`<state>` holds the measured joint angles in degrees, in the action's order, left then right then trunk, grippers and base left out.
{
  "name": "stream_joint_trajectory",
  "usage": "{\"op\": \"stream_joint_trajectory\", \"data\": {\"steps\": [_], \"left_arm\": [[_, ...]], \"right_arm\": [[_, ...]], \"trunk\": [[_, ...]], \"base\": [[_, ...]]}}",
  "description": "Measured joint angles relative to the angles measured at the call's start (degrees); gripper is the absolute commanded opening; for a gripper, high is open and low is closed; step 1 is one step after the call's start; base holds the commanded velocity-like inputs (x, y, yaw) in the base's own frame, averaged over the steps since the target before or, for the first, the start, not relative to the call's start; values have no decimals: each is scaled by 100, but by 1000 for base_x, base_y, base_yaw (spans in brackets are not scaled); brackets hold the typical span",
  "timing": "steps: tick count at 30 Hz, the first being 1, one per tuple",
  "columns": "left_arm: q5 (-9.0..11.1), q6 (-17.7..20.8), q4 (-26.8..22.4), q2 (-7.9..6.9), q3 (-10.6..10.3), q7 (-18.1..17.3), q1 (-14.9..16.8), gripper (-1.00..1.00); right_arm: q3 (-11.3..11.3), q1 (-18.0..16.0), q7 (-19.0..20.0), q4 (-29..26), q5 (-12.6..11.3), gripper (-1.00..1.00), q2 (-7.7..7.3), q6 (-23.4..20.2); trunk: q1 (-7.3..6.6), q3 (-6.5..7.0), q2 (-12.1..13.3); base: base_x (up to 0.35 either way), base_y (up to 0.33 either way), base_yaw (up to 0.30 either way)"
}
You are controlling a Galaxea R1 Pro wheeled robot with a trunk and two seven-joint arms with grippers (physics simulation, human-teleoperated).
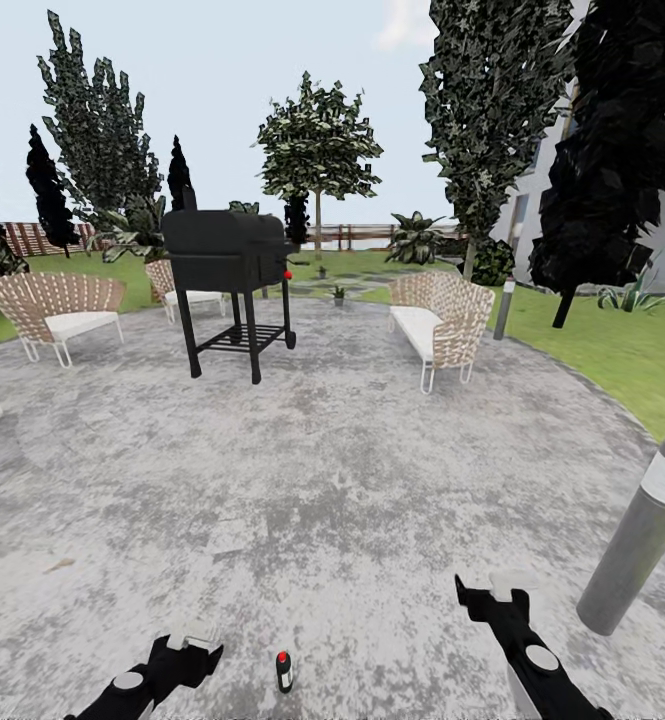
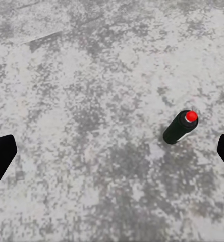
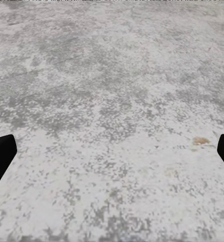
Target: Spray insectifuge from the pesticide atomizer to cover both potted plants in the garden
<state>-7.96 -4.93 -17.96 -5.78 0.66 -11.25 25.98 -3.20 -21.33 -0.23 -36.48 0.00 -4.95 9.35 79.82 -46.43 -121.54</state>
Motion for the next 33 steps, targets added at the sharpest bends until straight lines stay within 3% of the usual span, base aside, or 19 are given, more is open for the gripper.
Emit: {"op": "stream_joint_trajectory", "data": {"steps": [3, 7, 9, 13, 33], "left_arm": [[0, -9, -6, 7, 8, -5, 15, 100], [2, 24, -260, 22, 12, -6, 73, 100], [8, 45, -417, 23, 14, -6, 101, 100], [3, 41, -425, 24, 13, -6, 106, 100], [1, -14, -386, 15, -4, -8, 45, 100]], "right_arm": [[-14, -9, -1, -148, -6, 100, -30, -14], [-19, -42, -7, -852, -1, 100, -39, -111], [-16, -59, -4, -1393, 0, 100, -41, -364], [-3, -74, 9, -1823, 0, 100, -41, -583], [4, -71, 2, -1700, -6, 100, -33, -662]], "trunk": [[66, -54, -120], [154, -125, -281], [198, -161, -361], [286, -233, -521], [725, -650, -1323]], "base": [[0, 0, 0], [0, 0, 0], [0, 0, 0], [0, 0, 0], [0, 0, 0]]}}
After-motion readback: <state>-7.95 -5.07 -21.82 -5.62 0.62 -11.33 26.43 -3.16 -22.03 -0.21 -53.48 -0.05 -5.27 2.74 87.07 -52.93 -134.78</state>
